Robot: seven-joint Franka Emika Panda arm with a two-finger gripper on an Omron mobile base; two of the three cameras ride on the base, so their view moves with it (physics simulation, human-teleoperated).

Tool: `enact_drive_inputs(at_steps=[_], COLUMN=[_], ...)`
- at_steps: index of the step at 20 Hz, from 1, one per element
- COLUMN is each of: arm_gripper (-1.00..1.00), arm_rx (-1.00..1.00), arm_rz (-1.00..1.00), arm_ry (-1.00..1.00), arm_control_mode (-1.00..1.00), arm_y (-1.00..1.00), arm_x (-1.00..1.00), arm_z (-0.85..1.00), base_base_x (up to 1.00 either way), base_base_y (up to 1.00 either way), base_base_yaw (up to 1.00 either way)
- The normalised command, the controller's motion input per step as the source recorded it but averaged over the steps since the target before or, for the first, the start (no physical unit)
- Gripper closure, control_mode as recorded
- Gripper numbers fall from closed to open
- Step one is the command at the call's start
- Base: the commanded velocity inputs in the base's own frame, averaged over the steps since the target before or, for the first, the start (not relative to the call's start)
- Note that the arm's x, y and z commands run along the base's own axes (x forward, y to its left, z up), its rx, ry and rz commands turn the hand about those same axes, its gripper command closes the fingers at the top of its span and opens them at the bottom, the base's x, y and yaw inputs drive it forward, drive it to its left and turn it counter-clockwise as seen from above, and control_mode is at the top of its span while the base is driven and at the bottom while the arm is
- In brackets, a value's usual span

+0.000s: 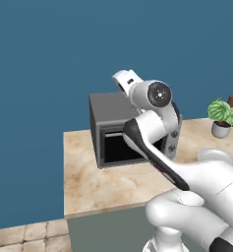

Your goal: Pick up the bagel from the plate, place it on the toaster oven rack, close the door, and set the timer.

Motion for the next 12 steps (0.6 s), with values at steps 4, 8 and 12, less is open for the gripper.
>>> enact_drive_inputs(at_steps=[4, 8, 12], arm_gripper=[-1.00, -1.00, -1.00], arm_rx=[0.04, 0.13, 0.19], arm_rz=[-0.62, -0.74, -0.72], arm_ry=[0.26, 0.28, 0.21], arm_control_mode=[-1.00, -1.00, -1.00], arm_y=[-0.72, -0.78, -0.82], arm_x=[-0.04, 0.00, -0.07], arm_z=[-0.04, 0.00, -0.11], base_base_x=[0.00, 0.00, 0.00], base_base_y=[0.00, 0.00, 0.00], base_base_yaw=[0.00, 0.00, 0.00])
